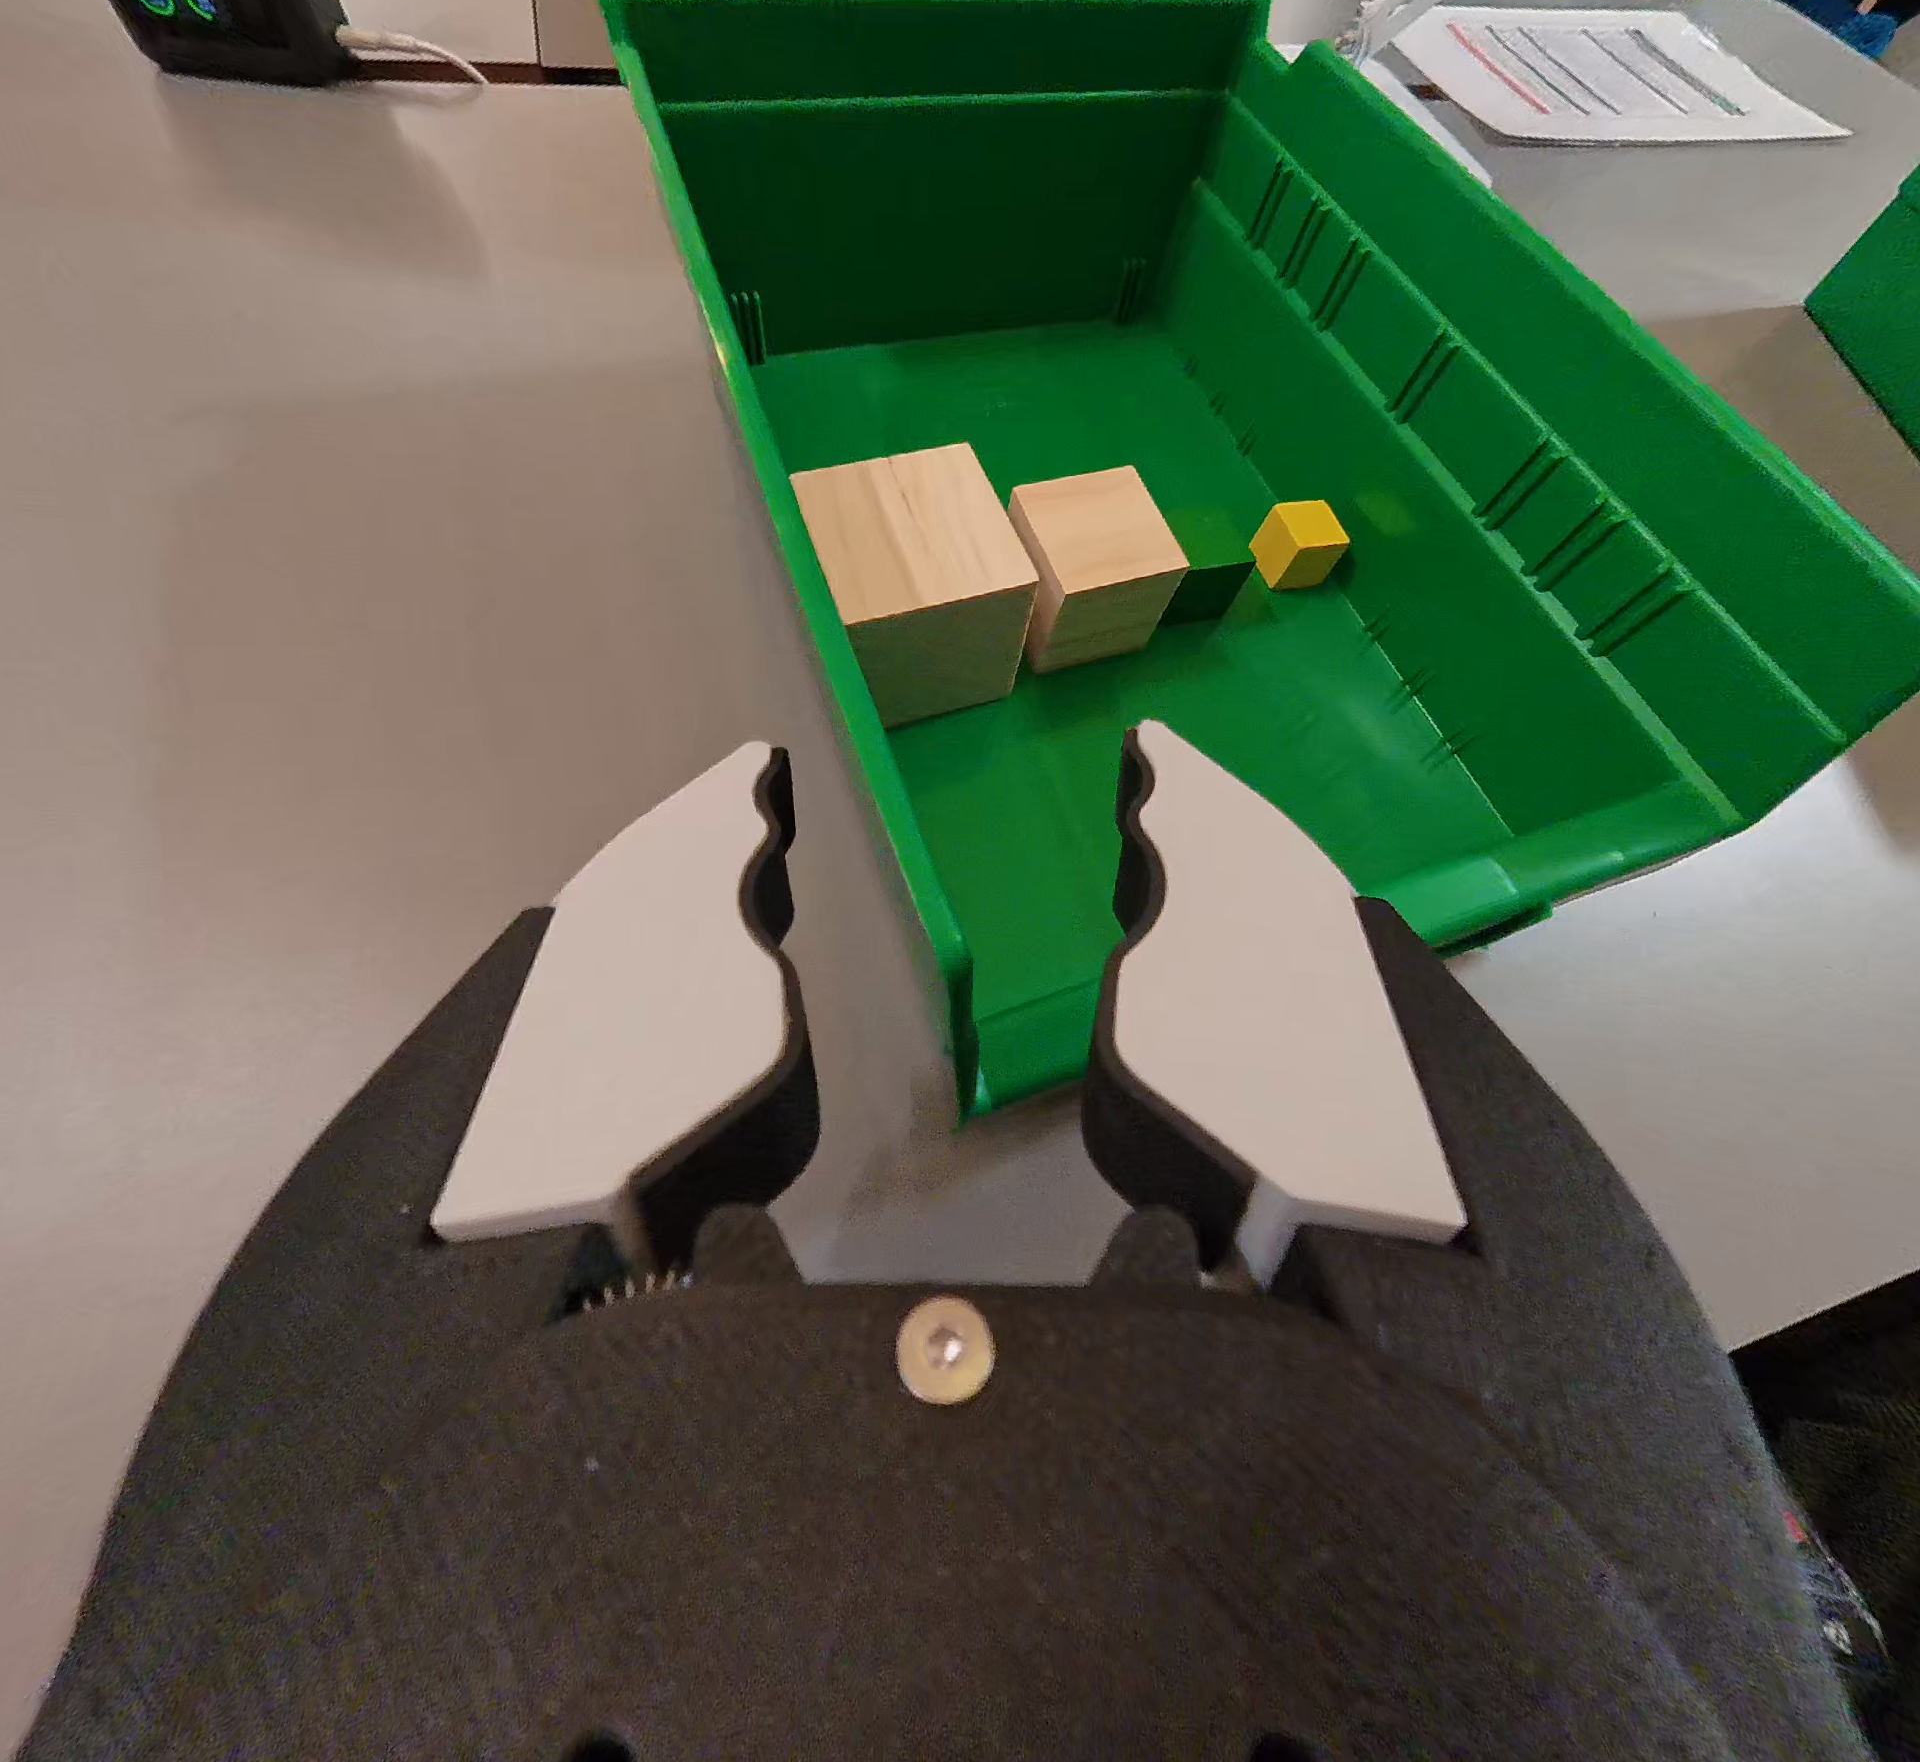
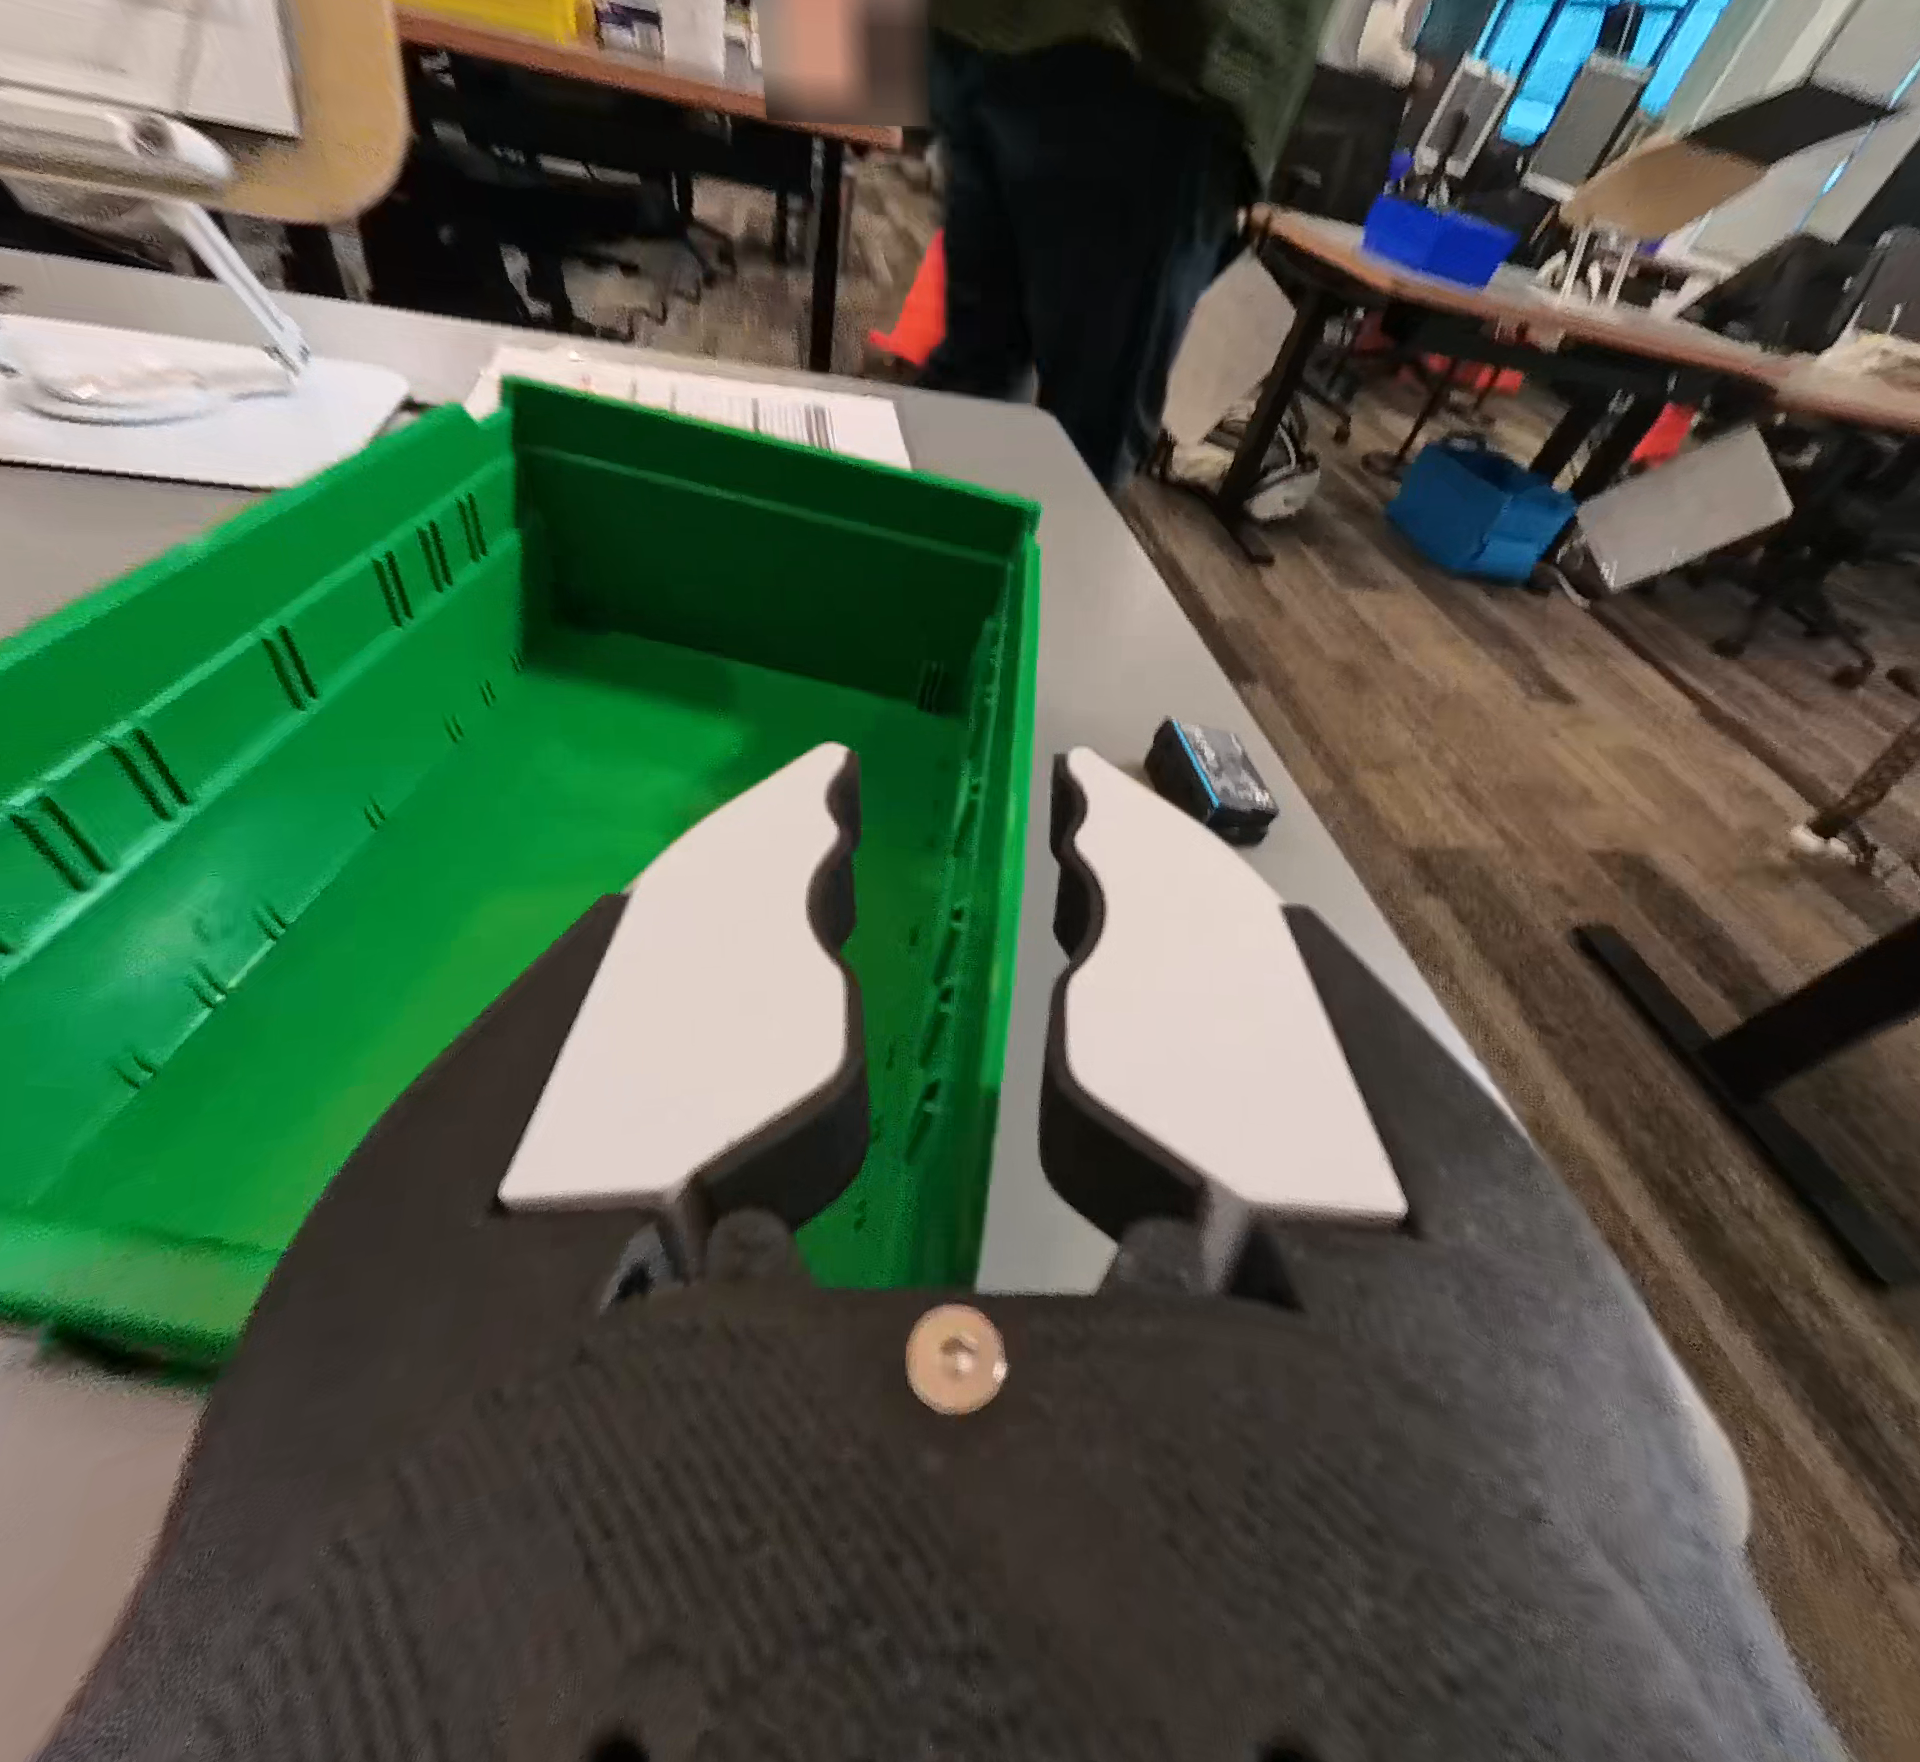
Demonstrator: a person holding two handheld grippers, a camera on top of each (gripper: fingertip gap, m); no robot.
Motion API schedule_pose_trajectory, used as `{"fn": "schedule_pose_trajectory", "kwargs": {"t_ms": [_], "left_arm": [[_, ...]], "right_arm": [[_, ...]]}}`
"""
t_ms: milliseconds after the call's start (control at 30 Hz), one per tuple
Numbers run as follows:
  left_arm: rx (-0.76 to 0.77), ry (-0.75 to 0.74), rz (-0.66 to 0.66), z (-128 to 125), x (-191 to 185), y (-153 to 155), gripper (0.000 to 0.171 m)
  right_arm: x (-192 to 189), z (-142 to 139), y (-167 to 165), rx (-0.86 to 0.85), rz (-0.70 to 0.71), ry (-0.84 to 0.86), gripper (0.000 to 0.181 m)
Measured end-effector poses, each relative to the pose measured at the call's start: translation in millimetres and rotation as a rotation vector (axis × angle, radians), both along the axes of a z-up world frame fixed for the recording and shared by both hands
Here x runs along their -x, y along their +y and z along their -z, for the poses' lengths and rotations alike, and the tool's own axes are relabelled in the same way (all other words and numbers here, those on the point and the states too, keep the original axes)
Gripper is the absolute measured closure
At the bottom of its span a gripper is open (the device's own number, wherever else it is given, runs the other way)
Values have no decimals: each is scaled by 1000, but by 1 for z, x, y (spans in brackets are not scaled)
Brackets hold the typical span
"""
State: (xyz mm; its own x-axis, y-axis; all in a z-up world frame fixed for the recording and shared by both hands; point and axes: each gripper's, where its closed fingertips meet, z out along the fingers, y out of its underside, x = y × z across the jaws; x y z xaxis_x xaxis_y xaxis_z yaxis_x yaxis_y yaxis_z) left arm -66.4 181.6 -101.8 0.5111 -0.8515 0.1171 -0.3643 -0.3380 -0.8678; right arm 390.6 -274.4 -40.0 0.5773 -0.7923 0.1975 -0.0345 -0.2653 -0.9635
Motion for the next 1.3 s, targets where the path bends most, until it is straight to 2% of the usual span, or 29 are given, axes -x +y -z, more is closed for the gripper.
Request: {"fn": "schedule_pose_trajectory", "kwargs": {"t_ms": [200,500,667,800,1067,1233,1300], "left_arm": [[12,22,-19,9,2,6,112],[0,42,-18,13,1,7,114],[1,48,-16,15,2,8,114],[0,58,-14,17,2,8,115],[0,59,-17,18,3,10,116],[61,27,23,18,-4,2,134],[74,23,11,18,-4,3,136]], "right_arm": [[36,-31,22,-6,-57,-151,147],[130,-54,94,-163,-336,-86,147],[185,-42,140,-219,-515,12,146],[213,-25,163,-174,-606,49,145],[219,-13,170,-126,-646,43,145],[213,-5,170,-103,-645,58,146],[211,-2,170,-96,-644,64,147]]}}
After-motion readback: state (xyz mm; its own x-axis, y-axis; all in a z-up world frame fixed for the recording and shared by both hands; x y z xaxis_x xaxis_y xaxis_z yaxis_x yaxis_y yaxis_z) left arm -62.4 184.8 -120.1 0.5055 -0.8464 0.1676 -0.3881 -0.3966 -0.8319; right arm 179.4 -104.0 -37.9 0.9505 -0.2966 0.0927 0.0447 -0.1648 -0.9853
